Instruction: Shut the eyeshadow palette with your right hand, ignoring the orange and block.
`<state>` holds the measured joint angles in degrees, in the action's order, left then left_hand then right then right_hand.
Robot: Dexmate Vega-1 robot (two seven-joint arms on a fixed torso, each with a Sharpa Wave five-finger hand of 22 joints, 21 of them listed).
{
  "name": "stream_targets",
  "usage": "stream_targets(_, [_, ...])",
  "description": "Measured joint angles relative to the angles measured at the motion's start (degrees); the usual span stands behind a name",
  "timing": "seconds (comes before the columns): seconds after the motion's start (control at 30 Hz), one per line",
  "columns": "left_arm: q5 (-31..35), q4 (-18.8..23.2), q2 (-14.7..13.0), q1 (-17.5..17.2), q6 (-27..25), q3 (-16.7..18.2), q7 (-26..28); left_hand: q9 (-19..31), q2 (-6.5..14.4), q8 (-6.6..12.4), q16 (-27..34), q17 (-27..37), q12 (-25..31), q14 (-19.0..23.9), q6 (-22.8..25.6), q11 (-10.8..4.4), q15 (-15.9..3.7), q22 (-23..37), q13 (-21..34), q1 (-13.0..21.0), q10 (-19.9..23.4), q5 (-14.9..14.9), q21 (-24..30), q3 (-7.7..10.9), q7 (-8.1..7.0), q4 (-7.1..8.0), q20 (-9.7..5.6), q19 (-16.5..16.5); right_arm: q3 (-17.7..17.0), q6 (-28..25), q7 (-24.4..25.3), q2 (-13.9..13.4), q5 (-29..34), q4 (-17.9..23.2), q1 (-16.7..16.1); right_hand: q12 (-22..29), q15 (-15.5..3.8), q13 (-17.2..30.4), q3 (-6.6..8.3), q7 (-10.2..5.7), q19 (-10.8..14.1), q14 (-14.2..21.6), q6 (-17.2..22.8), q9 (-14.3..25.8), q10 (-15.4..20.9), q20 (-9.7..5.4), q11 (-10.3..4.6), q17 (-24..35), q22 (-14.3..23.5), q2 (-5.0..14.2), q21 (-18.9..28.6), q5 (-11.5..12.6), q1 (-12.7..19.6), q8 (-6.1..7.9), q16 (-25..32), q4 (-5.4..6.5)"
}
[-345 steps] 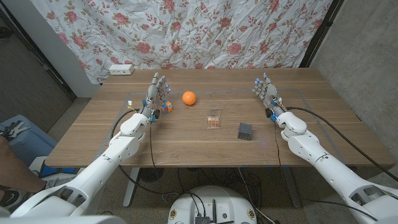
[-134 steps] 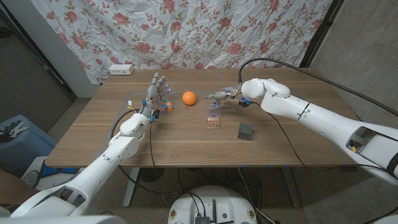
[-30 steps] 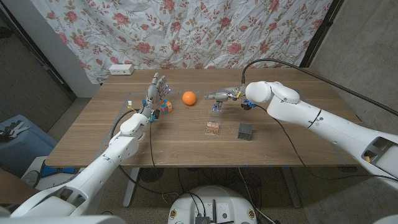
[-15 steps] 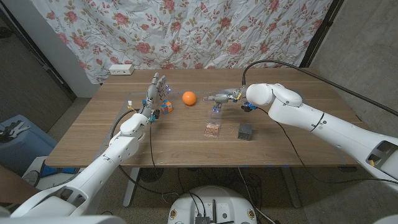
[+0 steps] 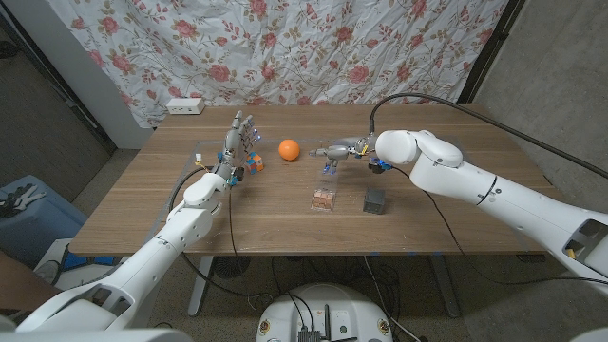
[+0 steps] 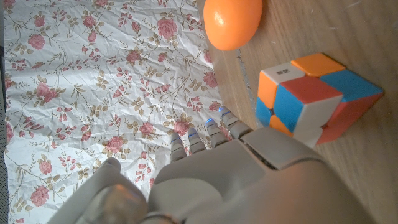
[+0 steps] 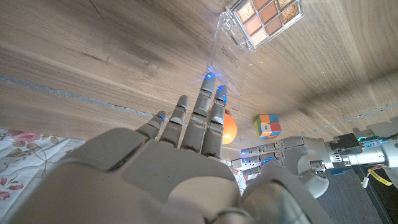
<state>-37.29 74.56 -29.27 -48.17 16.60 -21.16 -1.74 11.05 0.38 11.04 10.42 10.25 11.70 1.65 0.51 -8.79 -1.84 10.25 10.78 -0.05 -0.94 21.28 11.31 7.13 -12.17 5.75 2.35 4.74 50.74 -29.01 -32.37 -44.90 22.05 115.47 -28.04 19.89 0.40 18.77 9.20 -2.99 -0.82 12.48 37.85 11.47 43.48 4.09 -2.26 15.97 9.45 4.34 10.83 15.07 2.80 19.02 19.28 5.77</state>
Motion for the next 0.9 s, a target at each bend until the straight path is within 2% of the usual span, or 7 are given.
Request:
stream_targets(0.43, [0.00,-0.05,0.00,0.00,0.02,-0.01,-0.02,0.00,0.00,0.00,0.00,0.00,0.00,0.00,0.00,0.00,0.00,0.00,0.00,0.00,0.00,0.00,0.00,0.00,0.00,0.00,0.00,0.00,0.10,-1.58,0.01,-0.65,1.18,2.65,-1.03,-0.21,0.00,-0.01,-0.25,-0.31,0.41,0.00,0.32,0.00,0.00,-0.41,0.00,-0.28,0.00,0.36,0.00,0.00,-0.37,0.00,0.00,-0.25])
stream_targets(0.9, [0.01,-0.06,0.01,0.00,0.02,-0.01,-0.02,0.00,0.00,0.00,0.00,0.00,0.00,0.00,0.00,0.00,0.00,0.00,0.00,0.00,0.00,0.00,0.00,0.00,0.00,0.00,0.00,0.00,-0.18,-3.63,0.36,-2.25,3.03,6.55,-3.28,-0.21,0.00,0.25,0.23,-0.31,0.40,0.01,0.32,0.00,0.33,-0.41,-0.32,-0.27,0.00,0.36,0.00,0.00,-0.37,0.00,0.00,-0.72])
